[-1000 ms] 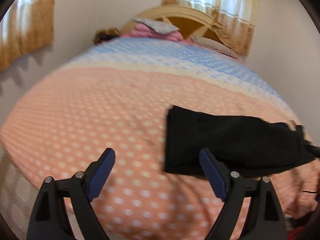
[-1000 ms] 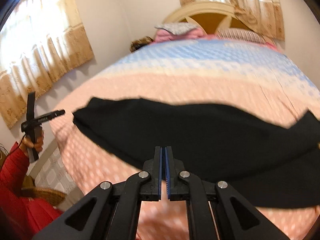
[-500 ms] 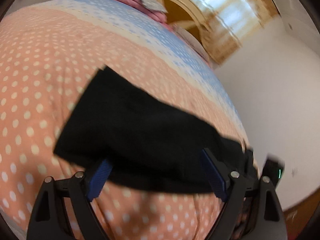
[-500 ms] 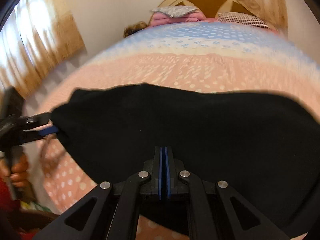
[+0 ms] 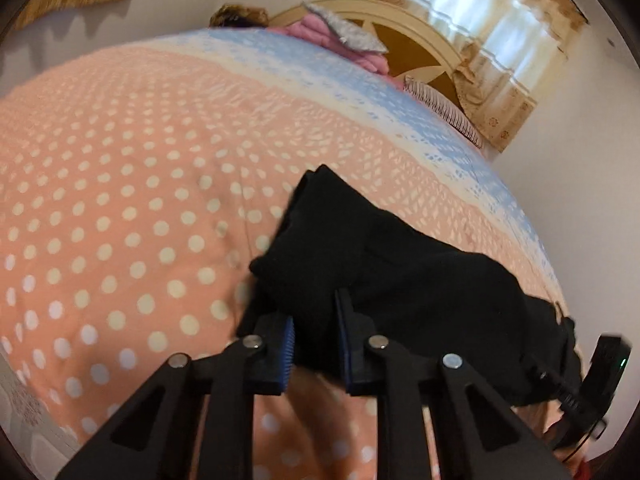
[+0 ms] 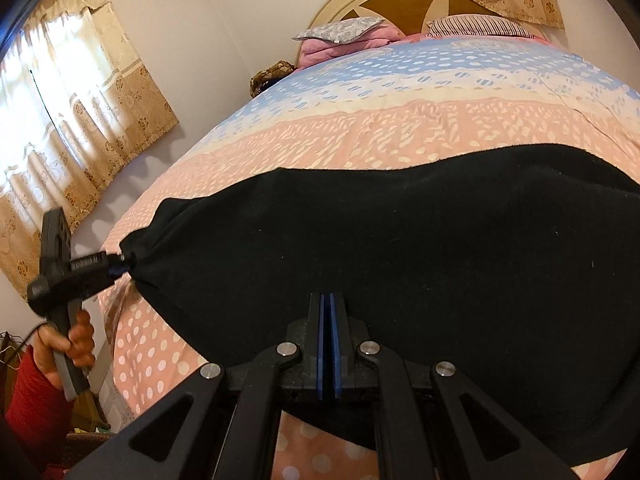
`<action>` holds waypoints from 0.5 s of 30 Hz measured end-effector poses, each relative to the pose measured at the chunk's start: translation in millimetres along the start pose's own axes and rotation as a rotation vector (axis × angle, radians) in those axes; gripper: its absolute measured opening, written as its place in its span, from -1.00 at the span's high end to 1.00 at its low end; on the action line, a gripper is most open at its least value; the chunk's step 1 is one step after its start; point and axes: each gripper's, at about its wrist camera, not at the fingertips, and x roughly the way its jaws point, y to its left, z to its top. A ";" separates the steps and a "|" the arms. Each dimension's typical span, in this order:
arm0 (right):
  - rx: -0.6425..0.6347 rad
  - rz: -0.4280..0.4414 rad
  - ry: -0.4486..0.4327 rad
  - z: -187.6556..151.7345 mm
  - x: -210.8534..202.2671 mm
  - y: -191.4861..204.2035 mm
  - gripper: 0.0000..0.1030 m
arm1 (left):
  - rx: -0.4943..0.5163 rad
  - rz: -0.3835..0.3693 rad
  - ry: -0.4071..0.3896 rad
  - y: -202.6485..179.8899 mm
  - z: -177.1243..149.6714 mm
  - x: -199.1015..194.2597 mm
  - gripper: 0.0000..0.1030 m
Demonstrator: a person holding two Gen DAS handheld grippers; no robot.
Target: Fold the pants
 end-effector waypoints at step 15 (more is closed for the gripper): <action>-0.175 0.074 0.001 -4.7 -36.3 49.3 0.77 | 0.152 0.225 -0.216 -9.7 42.0 -45.9 -0.49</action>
